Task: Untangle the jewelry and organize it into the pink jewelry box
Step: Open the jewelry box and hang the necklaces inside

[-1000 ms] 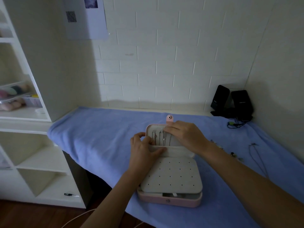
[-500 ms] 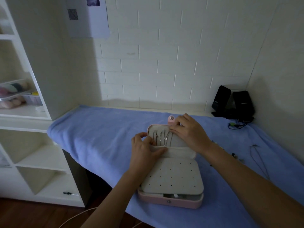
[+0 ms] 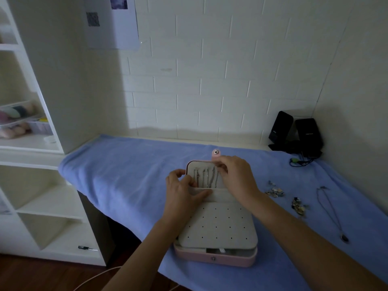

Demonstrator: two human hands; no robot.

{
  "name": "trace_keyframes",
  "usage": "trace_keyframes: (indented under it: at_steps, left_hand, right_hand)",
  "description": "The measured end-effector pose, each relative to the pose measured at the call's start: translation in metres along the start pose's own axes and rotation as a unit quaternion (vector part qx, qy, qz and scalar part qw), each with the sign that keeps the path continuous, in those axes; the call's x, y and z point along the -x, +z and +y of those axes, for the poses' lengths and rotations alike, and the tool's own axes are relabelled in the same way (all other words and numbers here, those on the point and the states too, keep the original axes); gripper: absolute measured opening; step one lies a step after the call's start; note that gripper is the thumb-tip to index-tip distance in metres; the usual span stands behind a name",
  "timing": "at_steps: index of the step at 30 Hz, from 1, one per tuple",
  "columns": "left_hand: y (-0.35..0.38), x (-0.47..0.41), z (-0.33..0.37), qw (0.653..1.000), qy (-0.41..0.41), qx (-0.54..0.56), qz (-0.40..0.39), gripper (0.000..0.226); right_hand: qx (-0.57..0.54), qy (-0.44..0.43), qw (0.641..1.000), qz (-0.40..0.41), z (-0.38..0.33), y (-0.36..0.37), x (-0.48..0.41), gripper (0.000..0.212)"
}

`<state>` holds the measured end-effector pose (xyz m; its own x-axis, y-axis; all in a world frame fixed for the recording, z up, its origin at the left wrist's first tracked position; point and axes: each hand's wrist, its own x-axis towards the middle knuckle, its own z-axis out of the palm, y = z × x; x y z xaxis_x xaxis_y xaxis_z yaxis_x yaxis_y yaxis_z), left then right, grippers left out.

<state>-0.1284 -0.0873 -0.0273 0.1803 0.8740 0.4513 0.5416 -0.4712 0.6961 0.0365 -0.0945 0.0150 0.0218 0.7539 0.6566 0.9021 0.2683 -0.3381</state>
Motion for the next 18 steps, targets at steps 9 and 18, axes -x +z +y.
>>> trace_keyframes:
  at_steps: [9, 18]
  left_hand:
    - [0.001, 0.0, -0.003, 1.0, -0.008, -0.006, 0.01, 0.034]
    - [0.004, -0.005, -0.005, 0.995, -0.067, 0.012, -0.076, 0.032]
  right_hand:
    - [-0.066, -0.011, 0.998, -0.019, -0.009, -0.008, -0.003, 0.019]
    - [-0.081, 0.068, 0.991, -0.077, 0.039, -0.063, -0.011, 0.012]
